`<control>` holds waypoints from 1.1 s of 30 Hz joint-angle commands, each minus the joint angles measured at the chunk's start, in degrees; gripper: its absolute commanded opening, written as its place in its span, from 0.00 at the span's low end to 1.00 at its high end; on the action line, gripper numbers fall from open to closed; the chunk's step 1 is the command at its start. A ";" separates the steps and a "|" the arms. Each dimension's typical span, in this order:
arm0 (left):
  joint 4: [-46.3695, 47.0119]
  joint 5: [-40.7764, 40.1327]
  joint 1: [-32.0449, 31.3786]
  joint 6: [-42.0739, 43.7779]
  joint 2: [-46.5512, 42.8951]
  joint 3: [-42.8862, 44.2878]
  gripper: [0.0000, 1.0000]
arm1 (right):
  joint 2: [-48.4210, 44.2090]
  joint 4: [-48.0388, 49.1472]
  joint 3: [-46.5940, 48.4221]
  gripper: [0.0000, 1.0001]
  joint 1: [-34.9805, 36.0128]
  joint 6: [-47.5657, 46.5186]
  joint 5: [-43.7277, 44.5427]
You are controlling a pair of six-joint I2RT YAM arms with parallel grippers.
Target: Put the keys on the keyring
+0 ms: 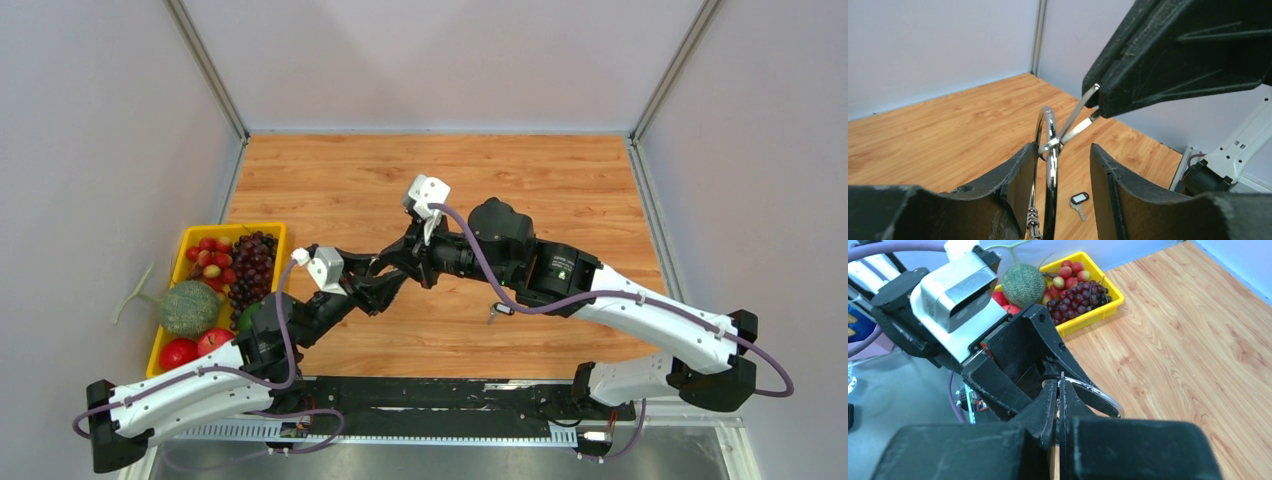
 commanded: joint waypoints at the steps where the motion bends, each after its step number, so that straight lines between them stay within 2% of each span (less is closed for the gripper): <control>1: -3.50 1.45 -0.32 1.68 -0.08 3.23 0.53 | 1.39 -5.14 5.93 0.00 0.58 3.26 6.52; 11: -11.79 0.53 -0.33 3.41 -1.43 8.07 0.54 | 3.99 -18.19 12.93 0.00 0.44 6.92 14.15; 15: -12.73 2.99 -0.32 5.07 -0.99 8.65 0.55 | 5.09 -22.81 14.84 0.00 0.05 9.10 15.05; 25: -10.37 10.21 -0.32 11.20 1.72 7.75 0.59 | 10.42 -33.52 23.07 0.00 -0.62 13.69 16.21; 33: -6.62 9.99 -0.32 14.98 2.29 6.57 0.58 | 11.44 -34.78 23.72 0.00 -1.04 14.51 14.79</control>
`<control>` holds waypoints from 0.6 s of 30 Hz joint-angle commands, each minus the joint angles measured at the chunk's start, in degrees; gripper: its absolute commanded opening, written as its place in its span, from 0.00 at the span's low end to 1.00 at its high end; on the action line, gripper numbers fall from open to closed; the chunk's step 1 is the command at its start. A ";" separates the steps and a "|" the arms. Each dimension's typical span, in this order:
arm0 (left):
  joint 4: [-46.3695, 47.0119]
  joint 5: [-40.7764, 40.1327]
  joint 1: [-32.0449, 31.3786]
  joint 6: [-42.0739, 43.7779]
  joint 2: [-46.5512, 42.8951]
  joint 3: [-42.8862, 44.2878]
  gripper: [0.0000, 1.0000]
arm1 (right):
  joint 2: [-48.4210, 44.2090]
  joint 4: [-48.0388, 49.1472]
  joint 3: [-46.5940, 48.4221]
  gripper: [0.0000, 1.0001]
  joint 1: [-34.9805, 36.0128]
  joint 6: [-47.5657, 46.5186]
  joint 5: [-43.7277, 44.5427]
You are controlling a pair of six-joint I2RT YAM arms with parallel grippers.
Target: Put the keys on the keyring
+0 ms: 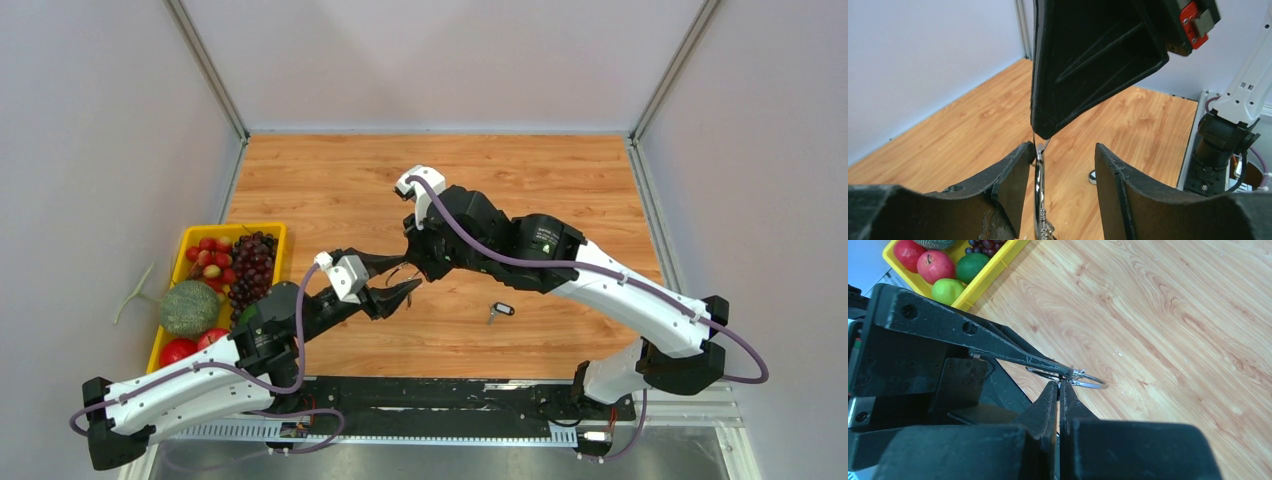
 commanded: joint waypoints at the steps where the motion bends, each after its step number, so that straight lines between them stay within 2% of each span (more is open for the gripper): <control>1: 5.43 1.58 -0.32 3.57 -0.33 -0.39 0.57 | 0.21 -0.64 2.74 0.00 -0.35 1.58 0.02; 9: 7.60 3.57 -0.32 5.14 -0.38 -1.54 0.43 | 0.30 -0.61 3.53 0.00 -0.33 1.49 -0.04; 18: 7.71 3.82 -0.32 5.87 0.46 -1.71 0.44 | 0.53 -0.58 4.53 0.00 -0.39 1.60 -0.48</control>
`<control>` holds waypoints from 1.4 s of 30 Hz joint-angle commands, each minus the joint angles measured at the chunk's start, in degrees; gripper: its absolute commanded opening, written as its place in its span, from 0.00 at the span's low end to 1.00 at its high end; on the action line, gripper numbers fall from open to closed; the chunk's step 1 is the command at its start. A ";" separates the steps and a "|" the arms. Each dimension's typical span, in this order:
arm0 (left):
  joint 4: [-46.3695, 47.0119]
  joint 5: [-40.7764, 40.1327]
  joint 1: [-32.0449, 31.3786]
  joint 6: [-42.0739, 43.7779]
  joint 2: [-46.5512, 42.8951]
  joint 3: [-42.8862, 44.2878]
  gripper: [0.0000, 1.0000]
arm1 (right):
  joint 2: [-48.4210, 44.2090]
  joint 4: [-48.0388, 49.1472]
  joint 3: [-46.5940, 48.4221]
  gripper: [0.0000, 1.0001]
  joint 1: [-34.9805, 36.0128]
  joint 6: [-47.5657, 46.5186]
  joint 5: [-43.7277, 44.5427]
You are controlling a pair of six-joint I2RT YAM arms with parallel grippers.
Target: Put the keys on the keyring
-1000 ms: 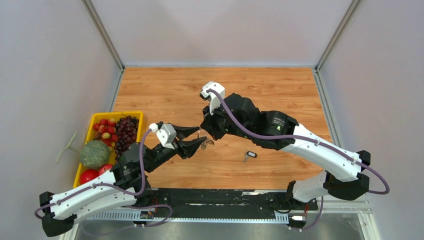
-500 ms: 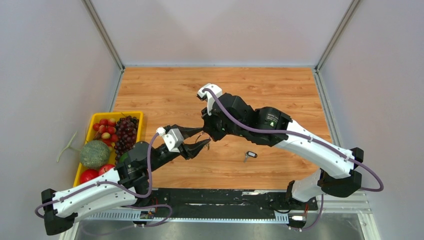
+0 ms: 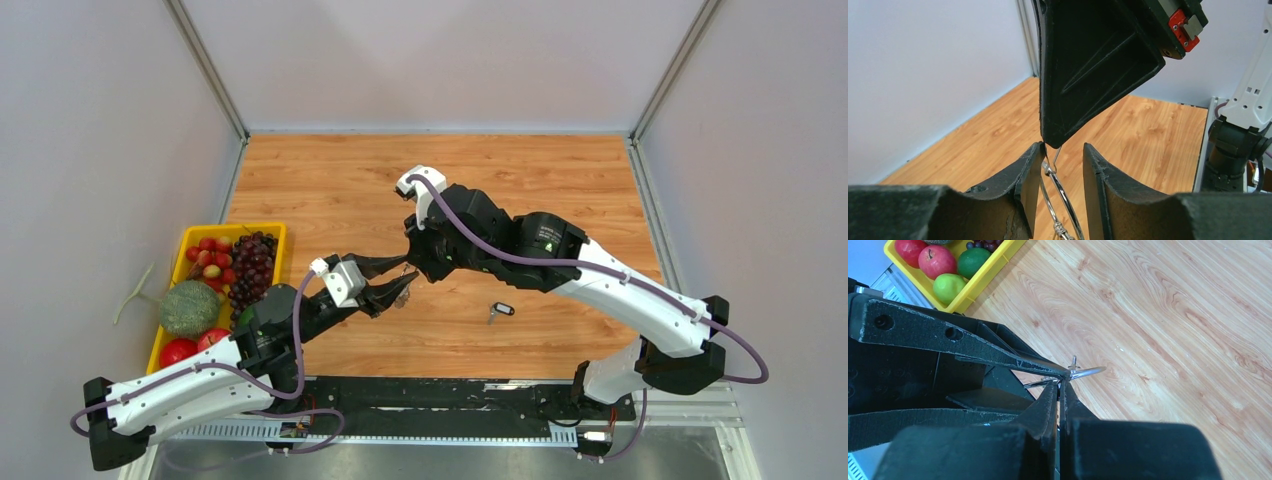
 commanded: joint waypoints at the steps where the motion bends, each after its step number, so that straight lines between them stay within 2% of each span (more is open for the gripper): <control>1: 2.49 2.58 -0.40 1.20 0.33 -0.29 0.44 | 0.09 1.80 3.13 0.00 -0.34 0.96 0.05; 15: 2.24 -1.08 -0.38 1.85 0.62 -0.81 0.46 | 0.81 2.00 4.01 0.00 -0.33 0.79 -0.37; 28: 2.99 -2.70 -0.36 1.82 -1.23 -1.67 0.37 | 0.55 2.38 3.90 0.00 -0.36 0.62 -0.25; 34: 3.30 -2.65 -0.37 1.69 -2.21 -2.09 0.28 | 0.30 2.72 3.53 0.00 -0.30 0.66 -0.56; 36: 2.99 -2.38 -0.36 1.74 -1.92 -1.97 0.19 | 0.23 2.87 3.54 0.00 -0.34 0.74 -0.64; 37: 2.79 -2.42 -0.36 1.75 -1.75 -1.76 0.10 | 0.19 2.92 3.53 0.00 -0.30 0.78 -0.60; 39: 2.26 -2.92 -0.38 1.75 -1.45 -1.53 0.01 | 0.20 3.12 3.69 0.00 -0.30 0.79 -0.65; 42: 2.18 -3.33 -0.39 1.56 -1.57 -1.47 0.00 | 0.10 3.28 3.42 0.00 -0.28 0.85 -0.70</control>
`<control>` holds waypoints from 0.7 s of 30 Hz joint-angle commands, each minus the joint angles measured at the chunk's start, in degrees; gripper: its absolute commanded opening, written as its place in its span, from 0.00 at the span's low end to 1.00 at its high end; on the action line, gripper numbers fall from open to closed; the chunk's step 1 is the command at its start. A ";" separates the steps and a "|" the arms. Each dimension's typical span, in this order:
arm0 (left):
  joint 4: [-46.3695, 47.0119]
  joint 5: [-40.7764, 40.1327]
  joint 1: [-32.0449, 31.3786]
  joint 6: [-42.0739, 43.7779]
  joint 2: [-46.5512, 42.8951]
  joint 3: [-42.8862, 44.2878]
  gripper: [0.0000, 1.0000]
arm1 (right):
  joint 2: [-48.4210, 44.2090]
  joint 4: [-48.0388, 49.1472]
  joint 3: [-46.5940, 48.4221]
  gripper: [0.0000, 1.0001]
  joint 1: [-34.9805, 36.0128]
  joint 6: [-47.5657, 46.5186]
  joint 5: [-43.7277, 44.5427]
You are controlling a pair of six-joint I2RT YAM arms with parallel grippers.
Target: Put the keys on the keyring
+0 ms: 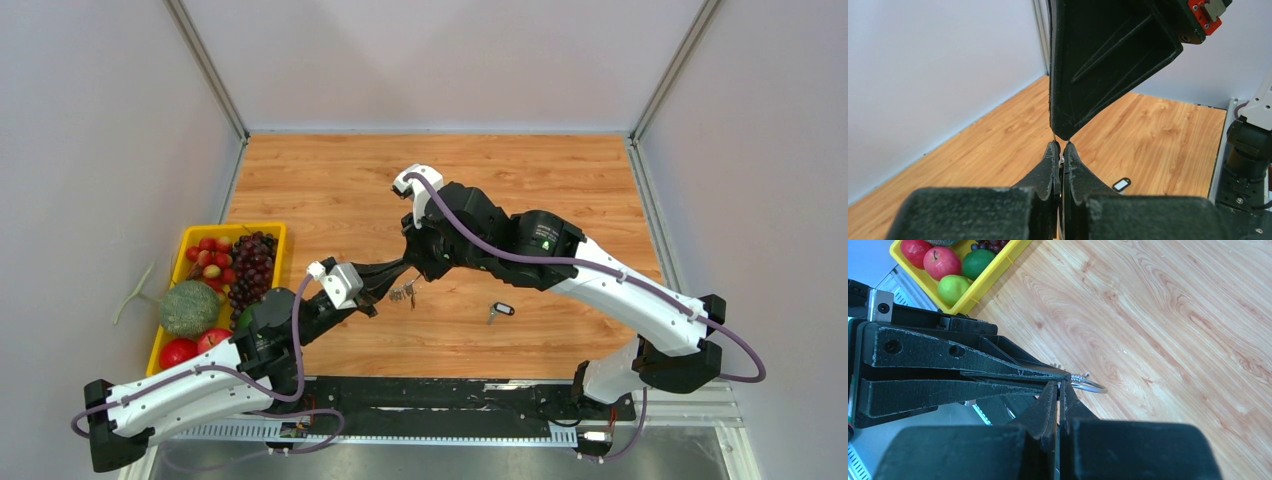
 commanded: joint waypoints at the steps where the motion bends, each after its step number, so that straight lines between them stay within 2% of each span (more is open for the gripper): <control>1: 0.65 -0.41 -0.39 -0.13 0.09 0.60 0.00 | -0.83 3.22 2.04 0.00 -0.27 0.85 0.10; 13: -1.33 2.02 -0.38 -0.40 2.47 2.35 0.00 | -0.90 4.36 1.42 0.00 -0.26 0.61 0.19; 21: -2.55 -0.16 -0.34 -0.98 4.64 3.82 0.00 | -0.66 5.05 1.45 0.00 -0.22 0.96 -1.60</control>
